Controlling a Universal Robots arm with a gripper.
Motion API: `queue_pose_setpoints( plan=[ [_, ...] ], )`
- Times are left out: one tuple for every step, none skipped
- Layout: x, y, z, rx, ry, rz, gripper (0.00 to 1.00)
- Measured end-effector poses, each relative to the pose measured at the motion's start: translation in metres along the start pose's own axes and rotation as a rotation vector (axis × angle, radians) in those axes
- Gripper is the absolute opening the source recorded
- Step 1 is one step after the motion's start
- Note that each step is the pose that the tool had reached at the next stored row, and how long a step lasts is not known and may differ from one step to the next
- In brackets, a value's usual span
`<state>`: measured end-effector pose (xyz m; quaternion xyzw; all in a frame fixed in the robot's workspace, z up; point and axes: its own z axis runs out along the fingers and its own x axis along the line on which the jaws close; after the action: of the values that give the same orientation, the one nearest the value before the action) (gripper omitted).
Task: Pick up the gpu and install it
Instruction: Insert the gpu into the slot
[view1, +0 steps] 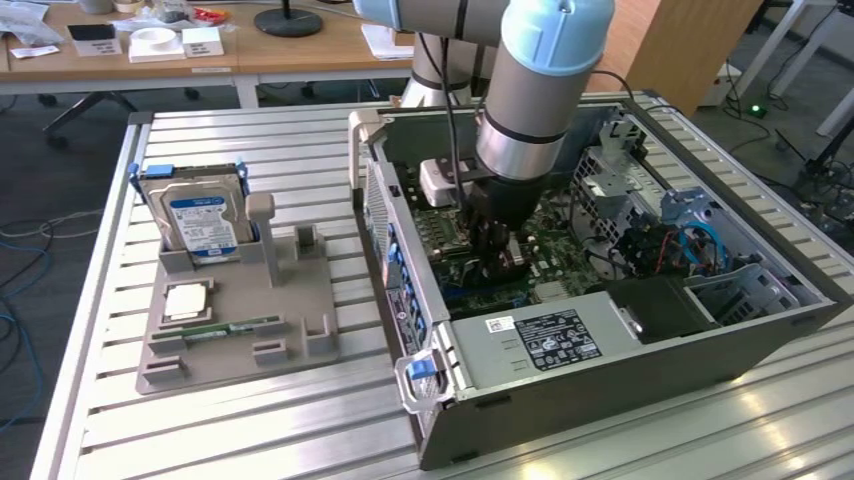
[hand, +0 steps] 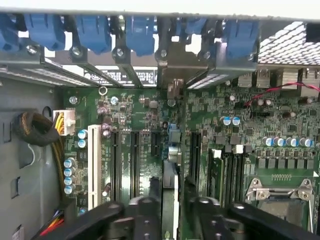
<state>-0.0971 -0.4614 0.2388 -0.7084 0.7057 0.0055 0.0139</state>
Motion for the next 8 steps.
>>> queue_pose_setpoints(
  plan=[
    [0.0,-0.0002,-0.0002,-0.0002,0.0004,0.0,0.33],
    [0.0,-0.0003,-0.0002,-0.0002,0.0004,-0.001,0.39],
    [0.0,-0.0003,-0.0002,-0.0002,0.0003,-0.001,0.39],
    [0.0,-0.0003,-0.0002,-0.0002,0.0004,-0.001,0.45],
    [0.0,-0.0003,-0.0002,-0.0002,0.0004,-0.001,0.45],
    [0.0,-0.0003,-0.0002,-0.0003,0.0003,-0.001,0.45],
    [0.0,-0.0003,-0.0002,-0.0002,0.0004,-0.001,0.45],
    [0.0,-0.0003,-0.0002,-0.0003,0.0004,-0.001,0.45]
  ],
)
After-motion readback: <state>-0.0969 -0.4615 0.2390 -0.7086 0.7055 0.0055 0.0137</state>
